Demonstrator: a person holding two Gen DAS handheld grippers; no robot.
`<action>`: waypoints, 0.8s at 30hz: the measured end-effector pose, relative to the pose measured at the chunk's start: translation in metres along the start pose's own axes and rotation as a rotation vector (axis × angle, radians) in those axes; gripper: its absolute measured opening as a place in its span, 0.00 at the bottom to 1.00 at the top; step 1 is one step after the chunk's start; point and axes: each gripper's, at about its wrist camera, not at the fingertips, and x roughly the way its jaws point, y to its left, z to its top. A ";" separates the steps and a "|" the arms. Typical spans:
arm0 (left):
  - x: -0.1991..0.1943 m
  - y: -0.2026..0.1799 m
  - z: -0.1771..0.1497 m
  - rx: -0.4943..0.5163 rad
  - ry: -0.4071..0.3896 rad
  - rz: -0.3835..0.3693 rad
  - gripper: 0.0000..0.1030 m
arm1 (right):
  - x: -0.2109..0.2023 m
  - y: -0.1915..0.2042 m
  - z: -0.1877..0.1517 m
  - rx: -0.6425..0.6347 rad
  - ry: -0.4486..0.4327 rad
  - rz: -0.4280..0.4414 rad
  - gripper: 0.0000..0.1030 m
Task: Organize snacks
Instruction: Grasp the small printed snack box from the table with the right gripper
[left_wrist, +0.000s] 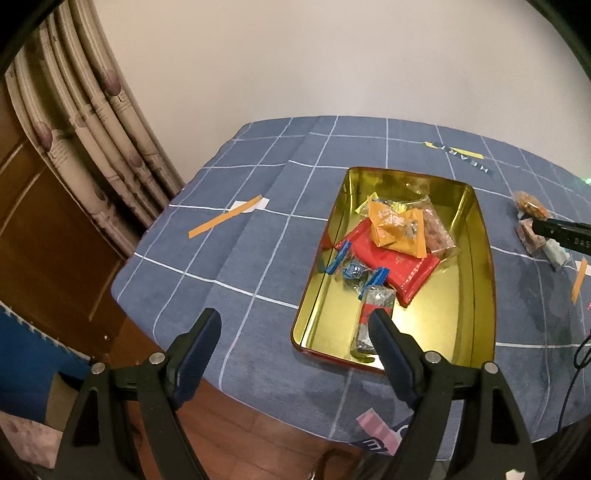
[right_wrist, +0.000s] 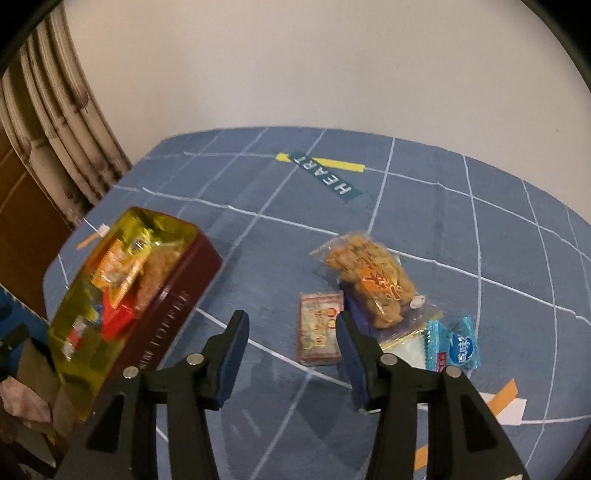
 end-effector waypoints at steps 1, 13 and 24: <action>0.001 0.000 0.000 -0.001 0.004 -0.003 0.77 | 0.003 -0.001 0.000 0.002 0.006 0.005 0.48; 0.005 -0.004 -0.001 0.014 0.015 -0.001 0.77 | 0.041 0.005 0.003 -0.032 0.110 -0.050 0.49; -0.012 -0.012 -0.001 0.057 -0.071 0.031 0.77 | -0.024 0.001 -0.044 0.047 -0.036 0.040 0.30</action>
